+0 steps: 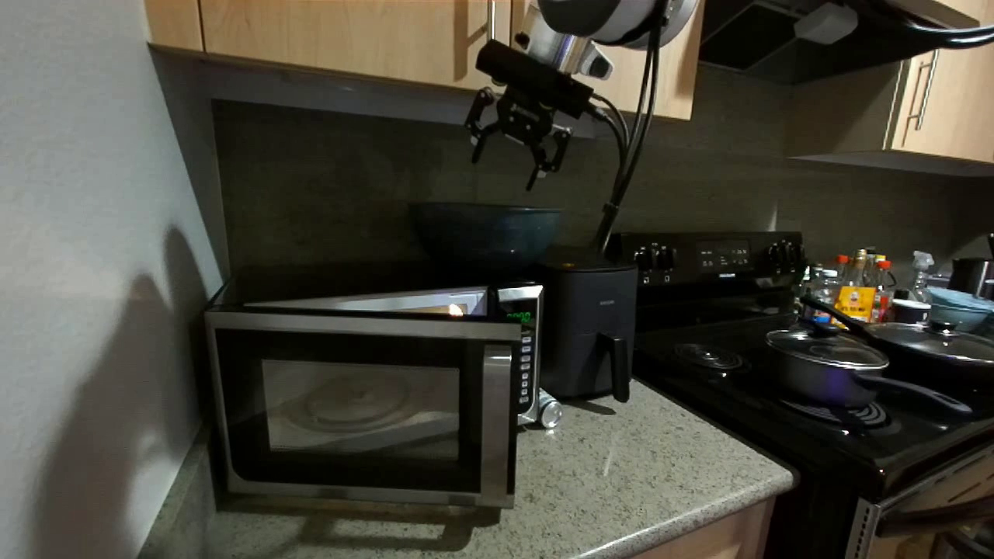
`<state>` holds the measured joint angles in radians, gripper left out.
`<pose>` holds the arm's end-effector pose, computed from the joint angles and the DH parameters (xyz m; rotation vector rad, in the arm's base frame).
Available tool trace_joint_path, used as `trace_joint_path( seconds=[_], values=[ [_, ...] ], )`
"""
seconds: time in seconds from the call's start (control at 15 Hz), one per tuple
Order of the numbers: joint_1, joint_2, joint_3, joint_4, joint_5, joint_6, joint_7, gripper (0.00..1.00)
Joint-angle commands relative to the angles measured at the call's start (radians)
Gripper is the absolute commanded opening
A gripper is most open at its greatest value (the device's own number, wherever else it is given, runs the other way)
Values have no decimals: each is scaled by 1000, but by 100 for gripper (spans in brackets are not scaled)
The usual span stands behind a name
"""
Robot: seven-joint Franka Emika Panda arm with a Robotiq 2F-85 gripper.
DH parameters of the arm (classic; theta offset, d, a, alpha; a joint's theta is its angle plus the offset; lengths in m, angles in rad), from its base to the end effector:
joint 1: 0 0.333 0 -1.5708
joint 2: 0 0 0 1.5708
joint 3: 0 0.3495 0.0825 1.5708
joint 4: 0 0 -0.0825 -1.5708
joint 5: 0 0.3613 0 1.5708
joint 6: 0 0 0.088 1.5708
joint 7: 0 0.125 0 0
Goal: Open the microwave door, place the blue bowl inside the microwave
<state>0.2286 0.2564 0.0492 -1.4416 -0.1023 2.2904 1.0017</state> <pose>0.6563 0.1783 0.6319 -2.5984 0.9270 -0.7461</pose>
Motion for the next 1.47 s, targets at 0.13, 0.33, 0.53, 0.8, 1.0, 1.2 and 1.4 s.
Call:
trace_joint_path(
  seconds=[0.13,0.33,0.53,0.8,1.0,1.2,1.4],
  values=[
    [10,-32,42,-94,43,-2,-22,100],
    [17,-34,78,-170,85,-6,-69,100],
    [10,-5,96,-205,152,-43,-94,100],
    [-1,18,84,-224,197,-113,-95,100],
    [-9,27,77,-221,209,-153,-93,100],
    [-14,25,81,-224,226,-187,-105,100],
    [-9,20,94,-242,252,-221,-146,100]
  ],
)
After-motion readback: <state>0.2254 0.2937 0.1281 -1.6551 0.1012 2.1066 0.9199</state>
